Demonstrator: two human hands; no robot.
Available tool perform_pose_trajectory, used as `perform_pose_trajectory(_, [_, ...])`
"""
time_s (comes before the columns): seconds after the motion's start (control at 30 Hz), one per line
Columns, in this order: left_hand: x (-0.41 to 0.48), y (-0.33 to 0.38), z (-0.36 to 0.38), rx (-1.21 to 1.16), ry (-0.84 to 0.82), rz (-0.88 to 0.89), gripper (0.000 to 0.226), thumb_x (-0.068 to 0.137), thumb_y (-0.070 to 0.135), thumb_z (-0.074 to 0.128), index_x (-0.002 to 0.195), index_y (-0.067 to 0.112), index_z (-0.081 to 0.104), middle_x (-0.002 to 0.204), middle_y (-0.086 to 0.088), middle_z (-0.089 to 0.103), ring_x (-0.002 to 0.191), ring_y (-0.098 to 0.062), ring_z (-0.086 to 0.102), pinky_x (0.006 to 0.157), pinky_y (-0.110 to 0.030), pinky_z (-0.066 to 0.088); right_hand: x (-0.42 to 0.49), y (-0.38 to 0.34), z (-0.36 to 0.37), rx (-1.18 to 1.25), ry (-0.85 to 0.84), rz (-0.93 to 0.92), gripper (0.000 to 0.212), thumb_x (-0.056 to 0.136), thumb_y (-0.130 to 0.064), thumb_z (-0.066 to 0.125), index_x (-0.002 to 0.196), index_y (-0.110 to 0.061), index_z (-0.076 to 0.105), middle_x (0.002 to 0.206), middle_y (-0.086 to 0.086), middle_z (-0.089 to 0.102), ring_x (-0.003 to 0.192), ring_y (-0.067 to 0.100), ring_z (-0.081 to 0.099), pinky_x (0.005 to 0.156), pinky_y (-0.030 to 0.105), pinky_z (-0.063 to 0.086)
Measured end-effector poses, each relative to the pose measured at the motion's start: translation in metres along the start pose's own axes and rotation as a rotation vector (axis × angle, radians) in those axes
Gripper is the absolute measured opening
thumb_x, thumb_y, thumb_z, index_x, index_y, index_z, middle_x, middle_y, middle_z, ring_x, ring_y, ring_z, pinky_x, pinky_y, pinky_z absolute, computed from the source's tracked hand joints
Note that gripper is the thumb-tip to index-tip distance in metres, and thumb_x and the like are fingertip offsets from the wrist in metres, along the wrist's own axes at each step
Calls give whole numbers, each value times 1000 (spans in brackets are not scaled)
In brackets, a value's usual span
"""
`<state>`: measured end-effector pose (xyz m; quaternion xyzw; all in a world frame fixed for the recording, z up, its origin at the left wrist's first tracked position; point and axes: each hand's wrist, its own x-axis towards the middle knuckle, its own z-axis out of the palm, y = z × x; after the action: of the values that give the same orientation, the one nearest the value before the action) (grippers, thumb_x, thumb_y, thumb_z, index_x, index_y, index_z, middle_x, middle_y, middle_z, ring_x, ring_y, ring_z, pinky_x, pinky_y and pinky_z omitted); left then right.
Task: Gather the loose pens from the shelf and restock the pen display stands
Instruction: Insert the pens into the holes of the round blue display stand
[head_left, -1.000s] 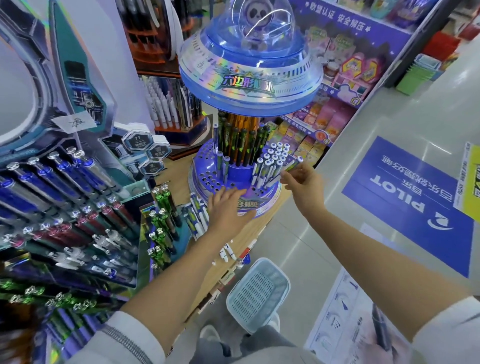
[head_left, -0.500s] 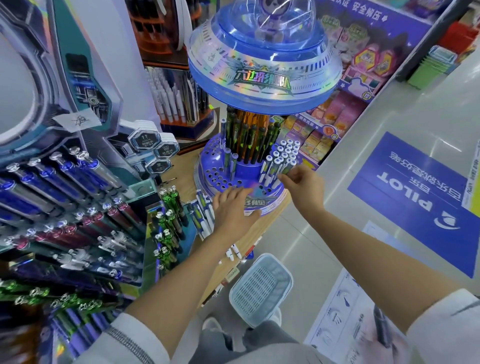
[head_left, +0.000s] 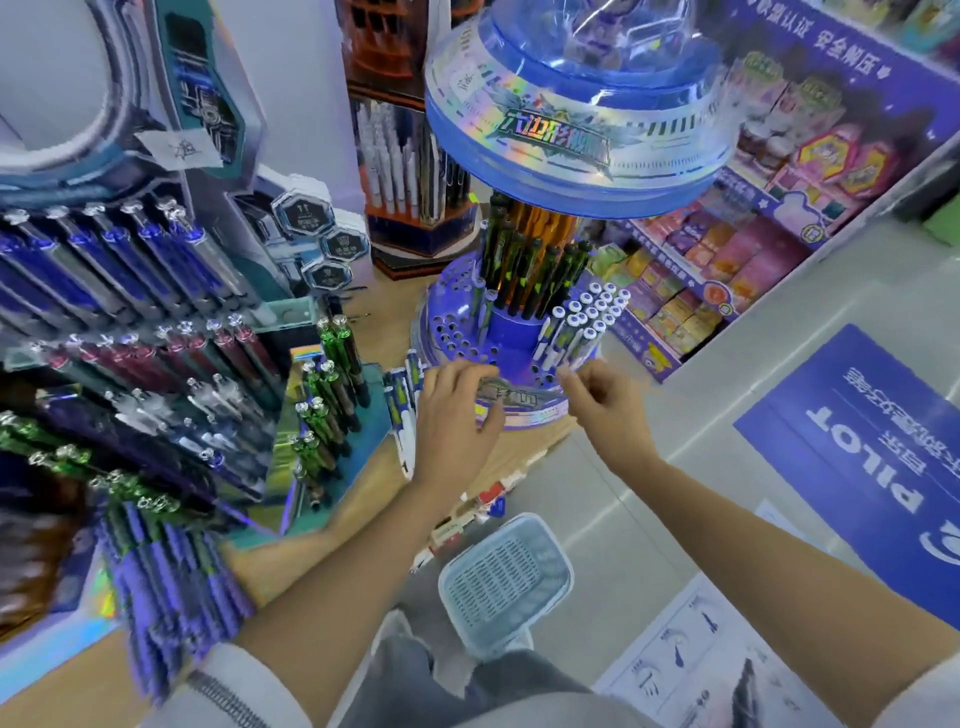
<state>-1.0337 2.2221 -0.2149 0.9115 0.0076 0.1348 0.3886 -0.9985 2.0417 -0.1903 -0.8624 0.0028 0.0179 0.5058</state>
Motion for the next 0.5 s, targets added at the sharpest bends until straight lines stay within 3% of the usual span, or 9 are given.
perform_pose_trajectory(0.1, [-26, 2, -3, -18, 114, -144, 17, 85, 15, 61, 103, 16, 62, 100, 1, 56, 93, -15, 52, 82, -30, 41, -12, 1, 12, 4, -235, -54, 37, 90, -40, 60, 63, -17, 52, 52, 3, 53, 51, 15, 46, 53, 35, 40])
perform_pose_trajectory(0.2, [-53, -3, -6, -21, 200, -381, 13, 86, 14, 60, 99, 15, 62, 88, 0, 57, 75, -12, 50, 74, -32, 42, -16, 10, 30, -69, -484, -36, 23, 93, -28, 60, 71, -24, 58, 62, -5, 63, 58, 12, 59, 59, 29, 47])
perform_pose_trajectory(0.33, [-79, -16, -16, -73, 186, -699, 17, 90, 17, 59, 105, 11, 60, 100, -8, 63, 83, -24, 61, 81, -36, 48, -15, 22, 55, -77, -606, 111, 8, 94, -29, 61, 92, -22, 58, 94, 6, 66, 84, 24, 64, 74, 36, 49])
perform_pose_trajectory(0.37, [-82, -16, -19, -84, 142, -759, 16, 91, 20, 58, 104, 10, 60, 102, -7, 63, 88, -26, 61, 81, -33, 45, -14, 23, 61, -69, -609, 147, 16, 93, -32, 62, 99, -18, 58, 99, 6, 65, 89, 24, 62, 80, 37, 50])
perform_pose_trajectory(0.43, [-83, -16, -22, -95, 32, -868, 12, 94, 23, 55, 86, 13, 56, 88, 2, 57, 89, -24, 55, 73, -29, 35, -13, 23, 74, -41, -607, 214, 35, 91, -38, 63, 113, -12, 56, 104, 6, 62, 96, 23, 60, 92, 41, 50])
perform_pose_trajectory(0.5, [-77, -15, -23, -120, -51, -943, 27, 95, 26, 52, 70, 17, 45, 74, 3, 48, 84, -21, 47, 67, -28, 27, -10, 21, 87, -20, -592, 266, 44, 89, -42, 64, 118, -10, 54, 105, 4, 60, 100, 23, 59, 96, 43, 50])
